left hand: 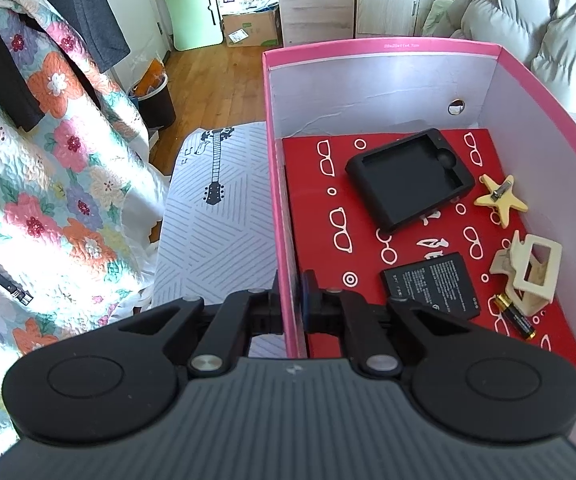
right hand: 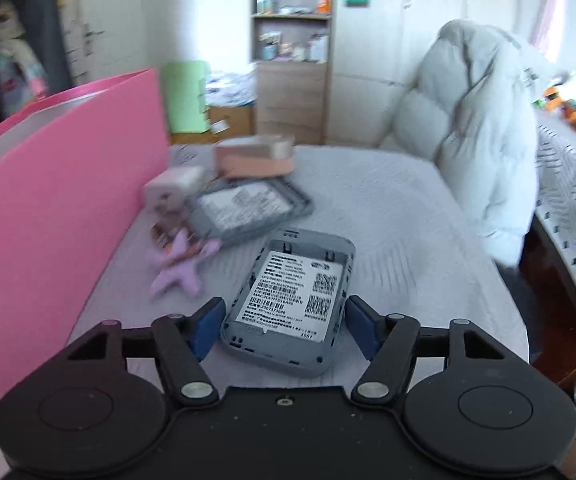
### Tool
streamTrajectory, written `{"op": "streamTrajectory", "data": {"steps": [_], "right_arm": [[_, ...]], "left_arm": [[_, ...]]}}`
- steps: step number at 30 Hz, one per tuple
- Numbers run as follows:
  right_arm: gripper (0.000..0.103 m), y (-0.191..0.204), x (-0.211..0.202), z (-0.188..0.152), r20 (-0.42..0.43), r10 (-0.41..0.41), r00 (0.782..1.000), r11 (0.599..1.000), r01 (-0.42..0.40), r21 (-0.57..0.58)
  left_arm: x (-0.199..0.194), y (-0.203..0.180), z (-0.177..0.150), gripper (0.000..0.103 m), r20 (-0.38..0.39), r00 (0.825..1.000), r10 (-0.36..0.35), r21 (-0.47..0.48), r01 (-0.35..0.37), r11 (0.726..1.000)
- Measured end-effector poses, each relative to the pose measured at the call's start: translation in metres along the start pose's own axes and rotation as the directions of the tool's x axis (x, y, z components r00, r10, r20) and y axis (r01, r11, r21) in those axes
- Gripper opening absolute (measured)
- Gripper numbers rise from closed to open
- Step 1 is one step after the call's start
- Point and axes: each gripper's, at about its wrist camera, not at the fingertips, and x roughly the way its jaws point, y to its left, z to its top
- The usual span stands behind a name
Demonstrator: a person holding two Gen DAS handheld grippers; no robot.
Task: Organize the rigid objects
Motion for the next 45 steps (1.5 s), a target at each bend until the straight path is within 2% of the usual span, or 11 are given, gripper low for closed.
{"op": "streamTrajectory", "data": {"steps": [3, 6, 9, 12, 17, 24, 29, 32, 38, 42, 45], "right_arm": [[0.068, -0.003, -0.007, -0.002, -0.020, 0.007, 1.000, 1.000, -0.007, 0.016], [0.080, -0.001, 0.000, 0.002, -0.020, 0.014, 1.000, 1.000, -0.013, 0.024], [0.083, 0.007, 0.014, 0.008, 0.000, -0.013, 1.000, 1.000, 0.013, -0.002], [0.065, 0.011, 0.021, 0.013, 0.048, -0.028, 0.998, 0.999, 0.026, 0.024], [0.064, 0.016, 0.015, 0.010, 0.041, -0.063, 0.997, 0.996, 0.061, 0.061], [0.064, 0.024, -0.026, 0.017, 0.120, -0.047, 0.992, 0.998, 0.043, 0.038], [0.064, 0.043, -0.073, 0.044, 0.227, 0.060, 0.972, 0.998, -0.056, -0.021], [0.065, 0.063, -0.093, 0.065, 0.241, 0.196, 0.951, 0.980, -0.178, -0.095], [0.065, 0.107, -0.083, 0.094, 0.134, 0.411, 0.902, 0.901, -0.379, -0.211], [0.065, 0.128, -0.053, 0.096, 0.024, 0.425, 0.905, 0.887, -0.411, -0.208], [0.065, 0.139, -0.031, 0.101, -0.079, 0.453, 0.888, 0.866, -0.460, -0.198]], "left_arm": [[0.000, 0.002, 0.001, 0.006, 0.005, 1.000, -0.010, -0.012, 0.010, 1.000], [0.001, 0.002, 0.001, 0.006, 0.005, 1.000, -0.008, -0.009, 0.008, 1.000], [0.000, 0.001, 0.001, 0.006, 0.003, 1.000, -0.003, -0.003, 0.003, 1.000], [0.000, 0.000, 0.000, 0.006, 0.003, 1.000, -0.001, 0.000, 0.001, 1.000], [0.000, 0.002, 0.000, 0.006, 0.008, 1.000, -0.010, -0.012, 0.010, 1.000], [0.000, 0.005, 0.000, 0.006, 0.013, 1.000, -0.021, -0.028, 0.021, 0.999], [0.000, 0.007, -0.001, 0.005, 0.019, 0.999, -0.029, -0.043, 0.030, 0.999], [0.000, 0.008, -0.002, 0.004, 0.028, 0.999, -0.034, -0.056, 0.036, 0.998], [-0.004, 0.009, -0.004, 0.003, 0.052, 0.998, -0.033, -0.065, 0.037, 0.997], [-0.006, 0.010, -0.005, 0.003, 0.065, 0.997, -0.034, -0.069, 0.039, 0.997], [-0.006, 0.010, -0.004, 0.003, 0.066, 0.997, -0.036, -0.072, 0.041, 0.997]]}}
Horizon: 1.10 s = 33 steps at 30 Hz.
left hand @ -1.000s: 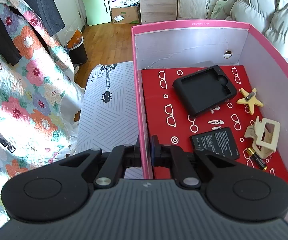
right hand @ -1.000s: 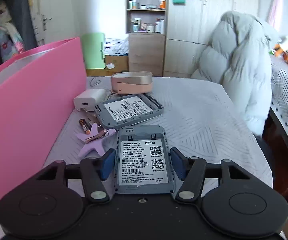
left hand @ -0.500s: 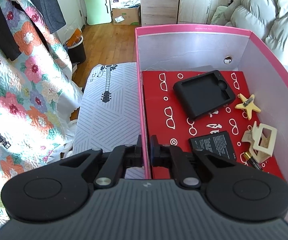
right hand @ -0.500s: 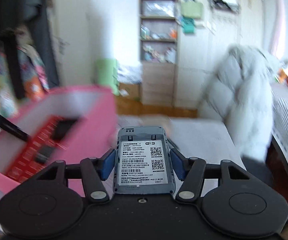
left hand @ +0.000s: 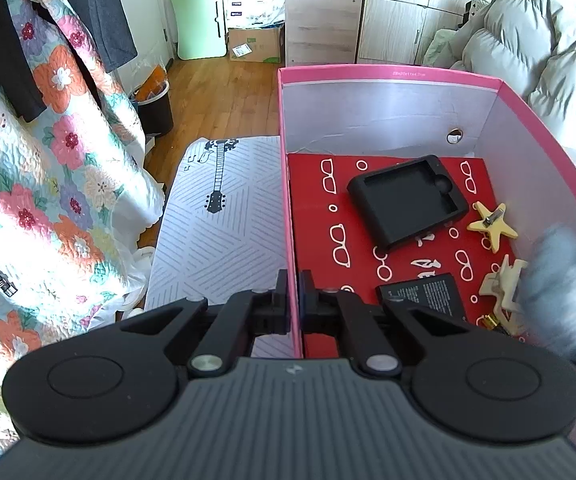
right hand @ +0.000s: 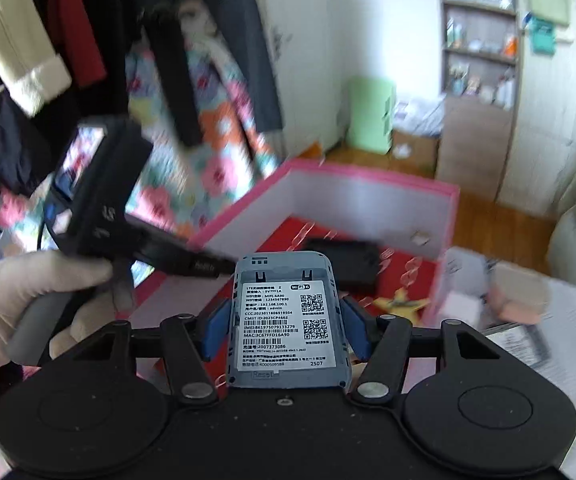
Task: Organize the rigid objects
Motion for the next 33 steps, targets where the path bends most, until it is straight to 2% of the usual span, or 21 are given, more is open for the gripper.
{"op": "streamTrajectory", "data": {"steps": [4, 6, 10, 12, 16, 19, 21, 25, 28, 30, 33], "right_arm": [[0.065, -0.003, 0.025, 0.004, -0.128, 0.043, 0.991, 0.998, -0.037, 0.045], [0.065, -0.003, 0.032, 0.004, -0.141, 0.064, 0.988, 0.995, -0.052, 0.083], [0.066, -0.017, 0.033, -0.001, -0.101, 0.184, 0.978, 0.955, -0.154, 0.254], [0.068, -0.021, 0.025, -0.004, -0.059, 0.225, 0.973, 0.936, -0.199, 0.292], [0.069, -0.023, -0.009, -0.018, 0.084, 0.229, 0.970, 0.918, -0.244, 0.312], [0.069, -0.032, -0.035, -0.024, 0.168, 0.135, 0.977, 0.934, -0.182, 0.307], [0.069, -0.042, -0.052, -0.030, 0.186, 0.039, 0.982, 0.950, -0.094, 0.296], [0.069, -0.063, -0.068, -0.040, 0.179, -0.137, 0.974, 0.960, 0.086, 0.265], [0.069, -0.079, -0.064, -0.052, 0.141, -0.243, 0.960, 0.945, 0.201, 0.258], [0.069, -0.088, -0.056, -0.061, 0.114, -0.314, 0.942, 0.927, 0.279, 0.252], [0.069, -0.094, -0.037, -0.071, 0.071, -0.344, 0.936, 0.920, 0.321, 0.225]], "left_arm": [[0.000, 0.001, 0.000, 0.003, 0.000, 1.000, -0.002, -0.003, 0.002, 1.000], [-0.001, 0.002, 0.000, 0.003, 0.001, 1.000, -0.005, -0.007, 0.005, 1.000], [-0.001, 0.003, -0.001, 0.003, 0.002, 1.000, -0.011, -0.014, 0.011, 1.000], [-0.001, 0.002, -0.001, 0.003, 0.001, 1.000, -0.010, -0.012, 0.010, 1.000], [-0.001, 0.004, -0.001, 0.003, 0.003, 1.000, -0.015, -0.020, 0.015, 1.000], [-0.001, 0.004, 0.000, 0.003, 0.003, 1.000, -0.016, -0.021, 0.016, 1.000], [-0.001, 0.003, 0.000, 0.003, 0.002, 1.000, -0.012, -0.015, 0.012, 1.000], [0.000, 0.004, 0.000, 0.003, 0.001, 1.000, -0.013, -0.016, 0.013, 1.000], [0.000, 0.004, 0.000, 0.003, 0.001, 1.000, -0.012, -0.016, 0.012, 1.000], [0.000, 0.004, 0.000, 0.003, 0.001, 1.000, -0.011, -0.015, 0.011, 1.000], [0.000, 0.004, 0.000, 0.003, -0.002, 1.000, -0.010, -0.014, 0.010, 1.000]]}}
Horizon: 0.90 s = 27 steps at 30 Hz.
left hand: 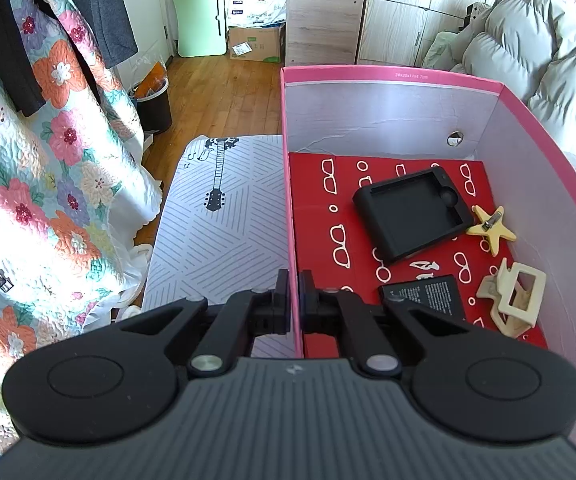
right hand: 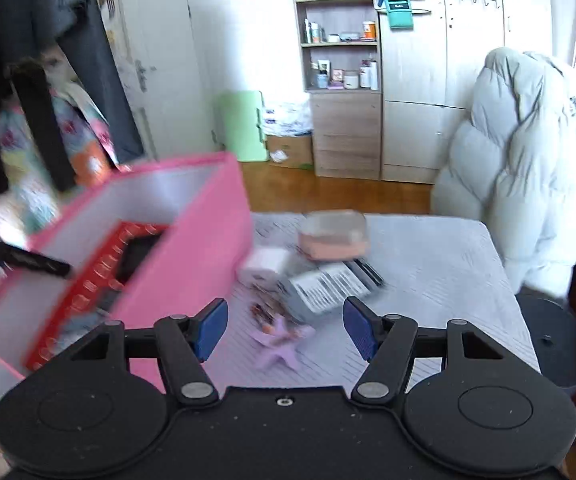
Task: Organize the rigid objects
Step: 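Grasp the lilac starfish hair clip with the right tool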
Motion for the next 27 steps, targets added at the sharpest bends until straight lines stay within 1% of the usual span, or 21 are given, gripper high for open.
{"op": "streamTrajectory", "data": {"steps": [2, 5, 8, 10, 13, 15, 17, 18, 19, 22, 24, 27], "right_arm": [[0.069, 0.000, 0.008, -0.006, -0.025, 0.009, 1.000, 1.000, -0.009, -0.009], [0.067, 0.001, 0.020, -0.013, -0.035, 0.035, 0.999, 0.999, -0.035, -0.004], [0.067, 0.008, 0.039, -0.017, -0.023, -0.020, 1.000, 0.999, 0.019, -0.040], [0.067, 0.006, 0.046, -0.021, -0.008, -0.047, 0.999, 0.998, 0.047, -0.039], [0.068, 0.008, 0.054, -0.024, -0.004, -0.039, 0.999, 0.999, 0.039, -0.034], [0.068, 0.010, 0.060, -0.028, -0.007, -0.051, 0.999, 0.998, 0.051, -0.047], [0.067, 0.012, 0.060, -0.032, 0.016, -0.062, 0.998, 0.995, 0.063, -0.072], [0.064, 0.010, 0.058, -0.032, 0.022, -0.059, 0.998, 0.996, 0.060, -0.061], [0.052, 0.007, 0.056, -0.032, 0.028, -0.051, 0.998, 0.998, 0.052, -0.036], [0.052, 0.000, 0.051, -0.032, 0.027, -0.006, 1.000, 1.000, 0.006, -0.004], [0.052, -0.002, 0.044, -0.034, 0.044, 0.015, 0.999, 1.000, -0.015, -0.001], [0.052, 0.000, 0.032, -0.037, 0.051, 0.017, 0.999, 1.000, -0.017, -0.003]], "left_arm": [[0.000, 0.000, 0.000, 0.003, -0.001, 1.000, 0.003, 0.005, -0.003, 1.000], [0.001, -0.002, 0.000, 0.003, -0.004, 1.000, 0.005, 0.006, -0.005, 1.000], [0.001, -0.002, 0.000, 0.003, -0.005, 1.000, 0.005, 0.006, -0.005, 1.000], [0.001, -0.002, 0.000, 0.003, -0.004, 1.000, 0.005, 0.006, -0.005, 1.000], [0.001, -0.002, 0.000, 0.003, -0.004, 1.000, 0.005, 0.005, -0.005, 1.000], [0.001, -0.002, 0.000, 0.003, -0.004, 1.000, 0.005, 0.005, -0.005, 1.000], [0.001, -0.002, 0.000, 0.003, -0.007, 1.000, 0.006, 0.005, -0.006, 1.000], [0.002, -0.003, 0.000, 0.003, -0.008, 1.000, 0.005, 0.007, -0.005, 1.000], [0.002, -0.003, -0.001, 0.003, -0.008, 1.000, 0.005, 0.008, -0.005, 1.000], [0.002, -0.004, -0.001, 0.003, -0.009, 1.000, 0.006, 0.009, -0.006, 1.000], [0.002, -0.004, -0.001, 0.003, -0.009, 1.000, 0.005, 0.007, -0.005, 1.000], [0.003, -0.005, -0.001, 0.003, -0.009, 1.000, 0.004, 0.006, -0.004, 1.000]]}}
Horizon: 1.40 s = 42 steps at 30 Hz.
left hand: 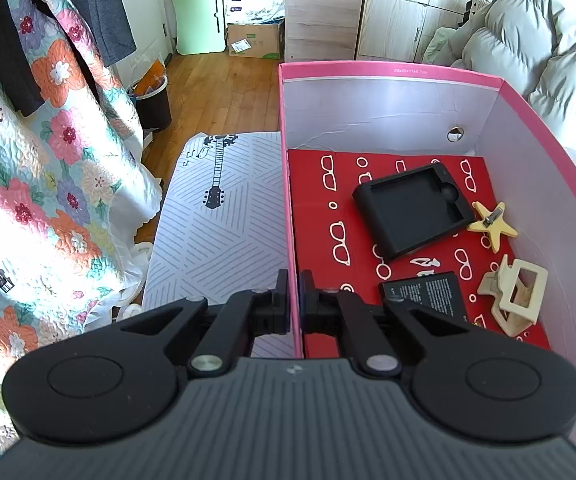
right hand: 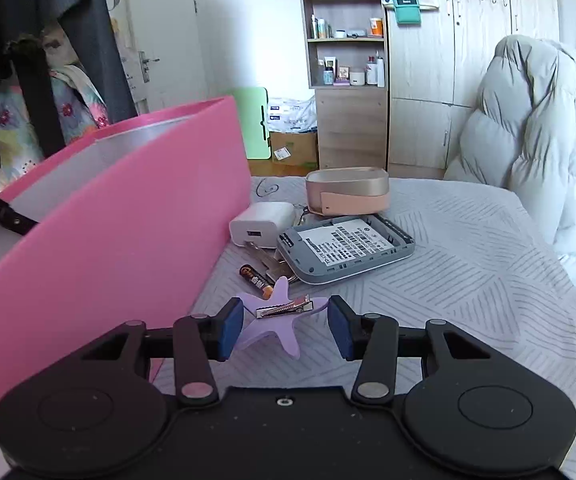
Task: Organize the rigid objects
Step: 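Grasp the lilac starfish hair clip with the right tool, then lower the lilac starfish clip into the pink box and release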
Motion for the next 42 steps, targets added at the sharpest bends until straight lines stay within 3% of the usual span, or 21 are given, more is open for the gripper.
{"op": "streamTrajectory", "data": {"steps": [8, 14, 19, 23, 30, 33, 38, 42], "right_arm": [[0.052, 0.020, -0.058, 0.014, 0.107, 0.052, 0.993, 0.998, -0.047, -0.050], [0.052, 0.032, -0.087, 0.033, 0.153, 0.179, 0.972, 0.984, -0.176, -0.031], [0.052, 0.052, -0.087, 0.048, 0.146, 0.291, 0.946, 0.957, -0.290, -0.029], [0.052, 0.076, -0.068, 0.056, 0.093, 0.306, 0.948, 0.951, -0.298, -0.086], [0.053, 0.098, -0.024, 0.059, -0.048, 0.283, 0.958, 0.952, -0.287, -0.106], [0.056, 0.097, -0.029, 0.060, 0.006, 0.231, 0.973, 0.968, -0.229, -0.105], [0.057, 0.064, -0.056, 0.060, 0.115, 0.202, 0.973, 0.979, -0.200, -0.034], [0.065, 0.029, -0.066, 0.050, 0.125, 0.113, 0.986, 0.994, -0.113, -0.001]], "left_arm": [[0.000, -0.001, 0.000, 0.003, -0.003, 1.000, 0.004, 0.003, -0.004, 1.000], [0.000, 0.000, 0.001, 0.003, -0.004, 1.000, 0.005, 0.002, -0.005, 1.000], [0.000, 0.001, 0.001, 0.003, -0.004, 1.000, 0.005, 0.002, -0.005, 1.000], [0.000, 0.001, 0.001, 0.003, -0.004, 1.000, 0.007, 0.002, -0.007, 1.000], [-0.001, 0.001, 0.000, 0.003, -0.006, 1.000, 0.007, 0.003, -0.007, 1.000], [-0.001, 0.000, 0.000, 0.003, -0.008, 1.000, 0.007, 0.005, -0.007, 1.000], [-0.001, 0.001, 0.001, 0.003, -0.007, 1.000, 0.005, 0.003, -0.005, 1.000], [0.000, 0.002, 0.002, 0.003, -0.007, 1.000, 0.000, -0.004, 0.000, 1.000]]}}
